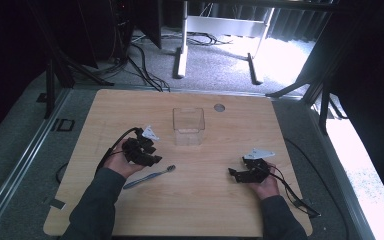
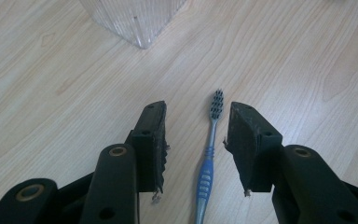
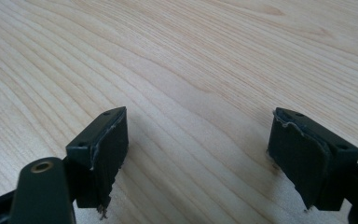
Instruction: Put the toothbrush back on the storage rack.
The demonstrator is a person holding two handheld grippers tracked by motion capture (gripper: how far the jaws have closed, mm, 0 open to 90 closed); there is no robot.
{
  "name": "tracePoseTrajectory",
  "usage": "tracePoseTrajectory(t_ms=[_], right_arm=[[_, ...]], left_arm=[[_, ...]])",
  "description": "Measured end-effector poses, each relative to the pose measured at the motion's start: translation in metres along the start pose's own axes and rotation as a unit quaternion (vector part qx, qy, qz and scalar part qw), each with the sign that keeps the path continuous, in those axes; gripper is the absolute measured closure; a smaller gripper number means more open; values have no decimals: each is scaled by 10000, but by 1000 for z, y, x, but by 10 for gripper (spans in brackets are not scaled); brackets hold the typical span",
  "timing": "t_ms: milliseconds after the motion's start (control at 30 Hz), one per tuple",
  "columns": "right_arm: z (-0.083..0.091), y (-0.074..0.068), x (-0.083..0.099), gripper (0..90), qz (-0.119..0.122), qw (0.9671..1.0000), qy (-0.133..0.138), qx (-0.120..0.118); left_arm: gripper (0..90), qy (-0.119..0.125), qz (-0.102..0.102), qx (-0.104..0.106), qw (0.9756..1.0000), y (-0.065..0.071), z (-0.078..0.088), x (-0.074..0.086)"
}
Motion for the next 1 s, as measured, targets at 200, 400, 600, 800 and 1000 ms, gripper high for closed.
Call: tracePoseTrajectory(t_ms=[200,400,600,800,1000], right_arm=[[0,0,0,196,3,10000,2,1],[0,0,0,196,5,10000,3,1],[0,0,0,196,7,10000,5,1],[0,0,0,196,0,10000,5,2],[0,0,0,196,7,10000,4,3]], left_arm=[[572,-121,-38,19,9999,1,-2,2],[562,-185,-33,53,9998,2,-6,3],[558,-301,-59,80,9995,3,-10,5],[583,-343,-61,134,9993,4,-11,6],[594,-387,-74,157,9991,4,-14,7]])
Point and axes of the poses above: each handheld gripper's, and its own axes: z roughly backward along the jaws, x roughly out of its underside, y roughly to its right, the point moved 7 cm from there along -z, roughly forward along the jaws, and after that the axes turned 11 degrees about x, right-handed, at the moved point
